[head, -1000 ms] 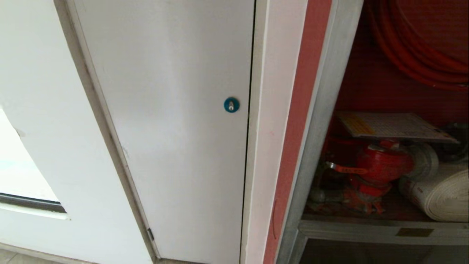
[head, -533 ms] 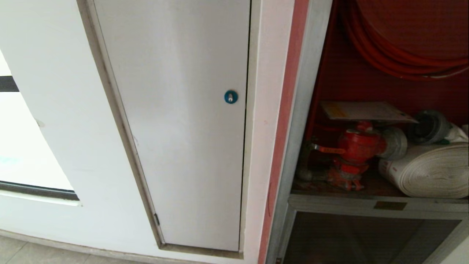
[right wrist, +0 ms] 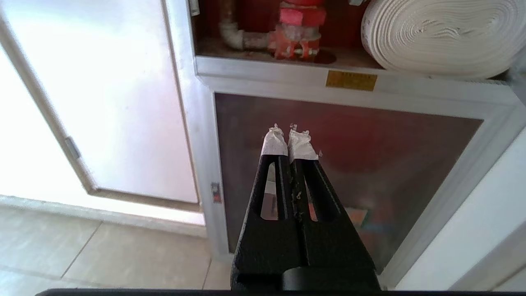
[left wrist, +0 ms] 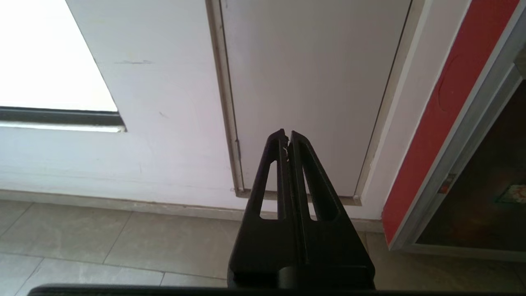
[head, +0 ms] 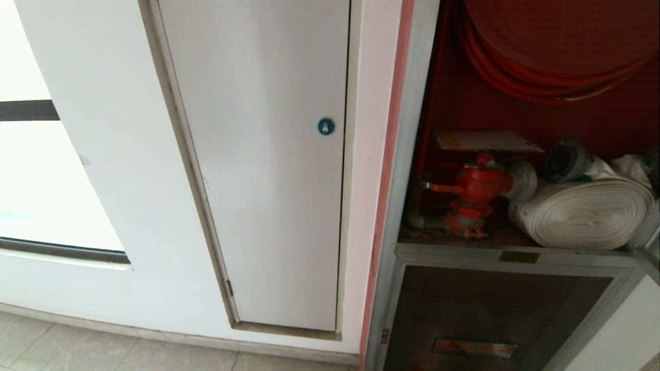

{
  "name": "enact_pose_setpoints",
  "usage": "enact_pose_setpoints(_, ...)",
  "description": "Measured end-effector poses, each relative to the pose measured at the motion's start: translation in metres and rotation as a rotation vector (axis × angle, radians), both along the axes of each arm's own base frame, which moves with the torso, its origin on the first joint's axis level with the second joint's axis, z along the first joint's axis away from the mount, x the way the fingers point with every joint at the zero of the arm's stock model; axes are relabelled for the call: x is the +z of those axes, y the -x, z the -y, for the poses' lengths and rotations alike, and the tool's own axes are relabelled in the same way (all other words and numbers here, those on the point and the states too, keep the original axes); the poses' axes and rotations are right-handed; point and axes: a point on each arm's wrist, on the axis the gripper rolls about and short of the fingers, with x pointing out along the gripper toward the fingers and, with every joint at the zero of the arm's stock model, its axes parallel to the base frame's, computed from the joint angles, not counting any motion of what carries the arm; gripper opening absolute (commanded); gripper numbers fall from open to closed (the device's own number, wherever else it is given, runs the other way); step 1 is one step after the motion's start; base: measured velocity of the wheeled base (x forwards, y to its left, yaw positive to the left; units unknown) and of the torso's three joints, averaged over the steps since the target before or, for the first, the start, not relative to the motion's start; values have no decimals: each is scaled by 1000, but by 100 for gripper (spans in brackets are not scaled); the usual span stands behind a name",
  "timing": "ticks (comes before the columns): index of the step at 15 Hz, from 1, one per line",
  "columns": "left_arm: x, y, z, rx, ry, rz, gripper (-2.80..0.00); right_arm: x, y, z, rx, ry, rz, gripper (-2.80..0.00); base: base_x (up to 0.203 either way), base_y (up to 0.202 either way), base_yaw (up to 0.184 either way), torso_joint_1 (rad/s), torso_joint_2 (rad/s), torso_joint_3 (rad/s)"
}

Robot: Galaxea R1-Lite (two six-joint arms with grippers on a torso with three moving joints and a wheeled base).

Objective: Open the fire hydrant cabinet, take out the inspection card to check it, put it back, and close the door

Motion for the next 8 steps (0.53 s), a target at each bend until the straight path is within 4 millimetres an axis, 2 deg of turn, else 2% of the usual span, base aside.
enact_pose_setpoints(8, 0, 0, 0, 0, -1, 0, -280, 0, 0, 0, 0, 0, 0, -280, -196, 0, 1, 3, 2, 1)
